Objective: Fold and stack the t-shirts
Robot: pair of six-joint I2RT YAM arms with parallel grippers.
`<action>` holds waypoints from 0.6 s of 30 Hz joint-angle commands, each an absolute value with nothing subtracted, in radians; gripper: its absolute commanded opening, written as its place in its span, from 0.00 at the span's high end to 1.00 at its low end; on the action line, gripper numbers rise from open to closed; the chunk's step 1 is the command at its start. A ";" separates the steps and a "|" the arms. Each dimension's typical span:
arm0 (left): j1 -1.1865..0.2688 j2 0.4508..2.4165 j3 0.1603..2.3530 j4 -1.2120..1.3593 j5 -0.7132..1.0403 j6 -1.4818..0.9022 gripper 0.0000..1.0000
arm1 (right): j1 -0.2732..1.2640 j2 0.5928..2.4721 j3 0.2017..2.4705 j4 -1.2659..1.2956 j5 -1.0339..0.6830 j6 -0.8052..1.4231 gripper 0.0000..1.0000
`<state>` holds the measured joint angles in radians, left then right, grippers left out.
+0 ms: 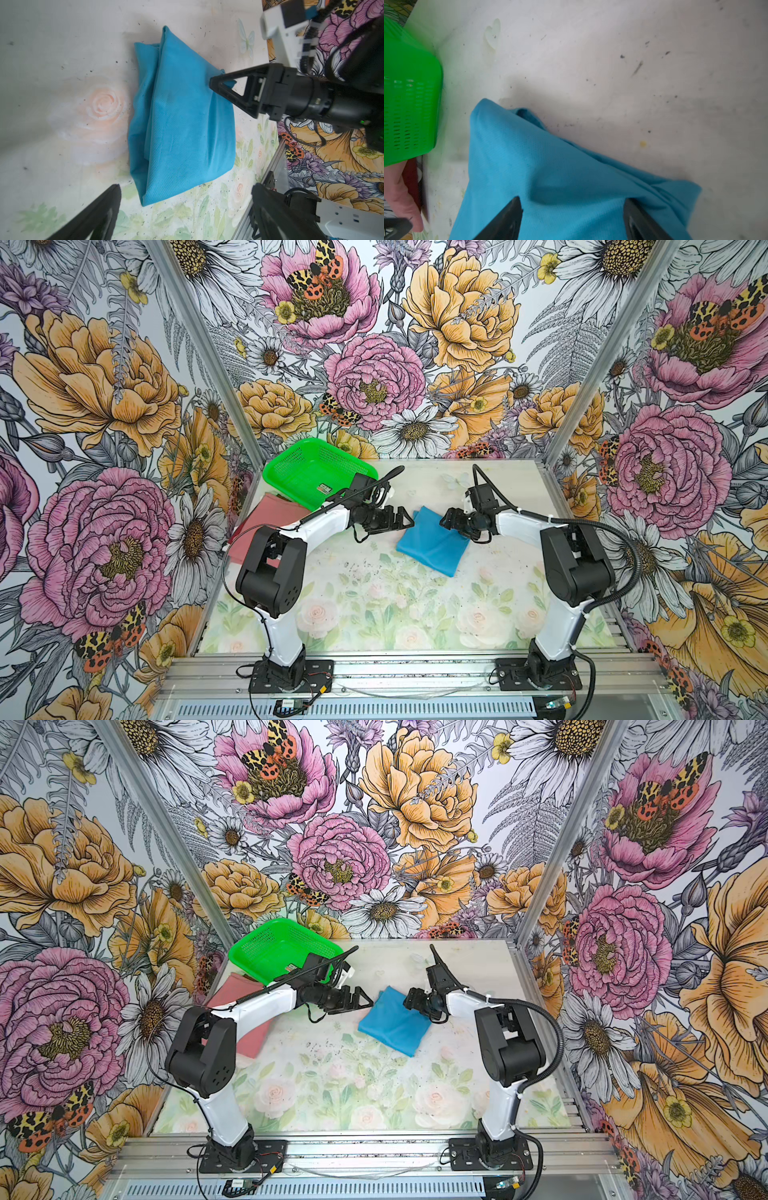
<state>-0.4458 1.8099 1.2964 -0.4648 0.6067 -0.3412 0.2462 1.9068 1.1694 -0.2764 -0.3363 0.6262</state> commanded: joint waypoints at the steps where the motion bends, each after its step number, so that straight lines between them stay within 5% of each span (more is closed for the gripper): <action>1: -0.465 1.794 1.303 -0.425 0.601 -0.347 0.01 | 0.236 1.936 1.251 -0.229 -0.361 0.596 0.22; 11: -0.477 1.930 1.416 -0.431 0.527 -0.337 0.01 | 0.215 1.633 1.090 -0.286 -0.301 0.594 0.21; 18: -0.488 2.009 1.494 -0.438 0.439 -0.337 0.01 | 0.227 1.673 1.149 -0.534 -0.007 0.538 0.14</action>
